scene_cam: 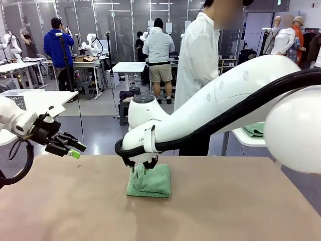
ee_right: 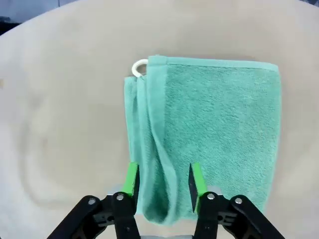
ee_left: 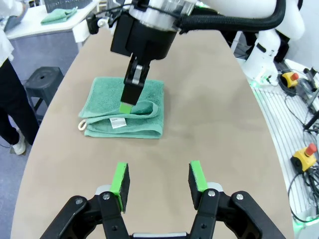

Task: Fold the towels and place them in the basket.
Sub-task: When a person lays out a Towel with hook on the table, fold it in half twice, then place the folded Towel with hook on the right side of the table.

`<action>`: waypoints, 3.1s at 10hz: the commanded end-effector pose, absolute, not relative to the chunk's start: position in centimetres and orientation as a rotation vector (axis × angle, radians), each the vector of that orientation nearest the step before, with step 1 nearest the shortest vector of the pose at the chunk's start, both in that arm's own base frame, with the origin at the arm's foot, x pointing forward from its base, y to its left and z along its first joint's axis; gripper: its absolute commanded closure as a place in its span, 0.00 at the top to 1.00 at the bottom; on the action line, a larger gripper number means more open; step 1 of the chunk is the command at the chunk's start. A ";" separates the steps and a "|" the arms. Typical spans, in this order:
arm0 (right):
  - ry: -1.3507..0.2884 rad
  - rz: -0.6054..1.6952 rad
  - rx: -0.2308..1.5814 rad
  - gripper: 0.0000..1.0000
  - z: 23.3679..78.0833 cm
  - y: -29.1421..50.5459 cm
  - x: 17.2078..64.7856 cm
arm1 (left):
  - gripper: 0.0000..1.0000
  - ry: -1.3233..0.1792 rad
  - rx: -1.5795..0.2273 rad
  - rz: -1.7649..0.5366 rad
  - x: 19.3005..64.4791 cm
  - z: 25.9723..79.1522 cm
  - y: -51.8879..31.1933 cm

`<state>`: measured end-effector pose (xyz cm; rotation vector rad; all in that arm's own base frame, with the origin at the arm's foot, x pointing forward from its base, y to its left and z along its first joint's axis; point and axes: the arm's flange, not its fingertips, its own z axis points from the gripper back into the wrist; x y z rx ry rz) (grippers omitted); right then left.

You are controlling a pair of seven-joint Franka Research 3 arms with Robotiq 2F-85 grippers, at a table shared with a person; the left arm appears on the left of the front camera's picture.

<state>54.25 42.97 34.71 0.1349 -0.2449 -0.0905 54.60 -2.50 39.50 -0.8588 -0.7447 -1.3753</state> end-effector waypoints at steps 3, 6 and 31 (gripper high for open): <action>-0.211 -0.017 0.217 0.89 37.2 32.5 51.8 | 0.62 -0.748 -0.854 -1.376 54.5 39.7 -2.5; -0.202 -0.002 0.284 0.89 36.3 28.4 52.2 | 0.62 -0.748 -0.854 -1.376 54.5 39.7 -2.5; -0.211 -0.148 0.246 0.89 30.2 30.0 55.8 | 0.62 -0.748 -0.854 -1.376 54.5 39.7 -2.5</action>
